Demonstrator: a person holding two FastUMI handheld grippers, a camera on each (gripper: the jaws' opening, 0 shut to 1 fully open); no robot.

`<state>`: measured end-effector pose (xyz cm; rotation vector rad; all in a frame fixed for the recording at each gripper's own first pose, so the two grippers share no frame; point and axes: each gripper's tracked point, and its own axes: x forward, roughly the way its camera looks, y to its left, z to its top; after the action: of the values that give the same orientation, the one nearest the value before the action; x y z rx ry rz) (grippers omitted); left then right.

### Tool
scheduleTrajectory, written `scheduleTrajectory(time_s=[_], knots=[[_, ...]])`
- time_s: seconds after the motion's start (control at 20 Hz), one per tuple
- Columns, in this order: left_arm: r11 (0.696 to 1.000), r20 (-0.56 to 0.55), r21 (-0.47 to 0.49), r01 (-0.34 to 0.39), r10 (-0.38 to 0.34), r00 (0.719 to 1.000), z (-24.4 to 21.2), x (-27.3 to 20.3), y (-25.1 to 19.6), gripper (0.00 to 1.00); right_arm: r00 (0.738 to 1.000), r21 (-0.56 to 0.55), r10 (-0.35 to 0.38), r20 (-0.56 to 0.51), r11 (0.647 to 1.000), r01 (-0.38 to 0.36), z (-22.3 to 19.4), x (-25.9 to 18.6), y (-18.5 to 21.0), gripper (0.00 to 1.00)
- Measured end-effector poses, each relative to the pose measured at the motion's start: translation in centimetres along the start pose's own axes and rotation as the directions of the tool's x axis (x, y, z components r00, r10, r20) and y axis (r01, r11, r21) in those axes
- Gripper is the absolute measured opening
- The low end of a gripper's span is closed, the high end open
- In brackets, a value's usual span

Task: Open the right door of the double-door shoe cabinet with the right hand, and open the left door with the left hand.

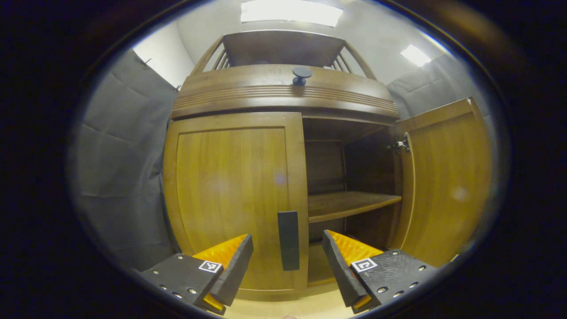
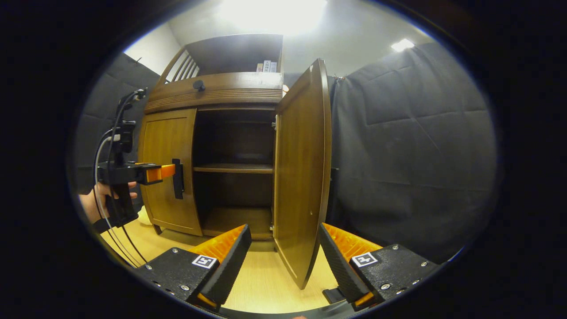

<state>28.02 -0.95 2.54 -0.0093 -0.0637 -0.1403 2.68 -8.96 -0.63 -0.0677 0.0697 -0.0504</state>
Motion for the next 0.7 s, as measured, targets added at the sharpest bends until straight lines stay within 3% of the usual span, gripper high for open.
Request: scheduleTrajectory(time_s=[0.25,0.55,0.7], knots=[[1.0,-0.048,-0.002,-0.022,0.022,0.999,-2.8,3.3,0.5,0.95,0.999,-0.001,0.023,-0.022,1.0,-0.023,-0.7,0.9,0.6,0.95],[0.999,-0.12,-0.027,-0.041,0.038,0.992,-5.6,6.2,0.1,0.87,0.998,-0.012,0.053,-0.043,0.998,-0.054,-1.0,2.5,1.5,0.95],[0.996,-0.126,-0.062,-0.067,0.058,0.99,-6.2,6.7,0.5,0.59,0.996,-0.008,0.07,-0.048,0.998,-0.07,-1.5,2.8,1.9,0.95]])
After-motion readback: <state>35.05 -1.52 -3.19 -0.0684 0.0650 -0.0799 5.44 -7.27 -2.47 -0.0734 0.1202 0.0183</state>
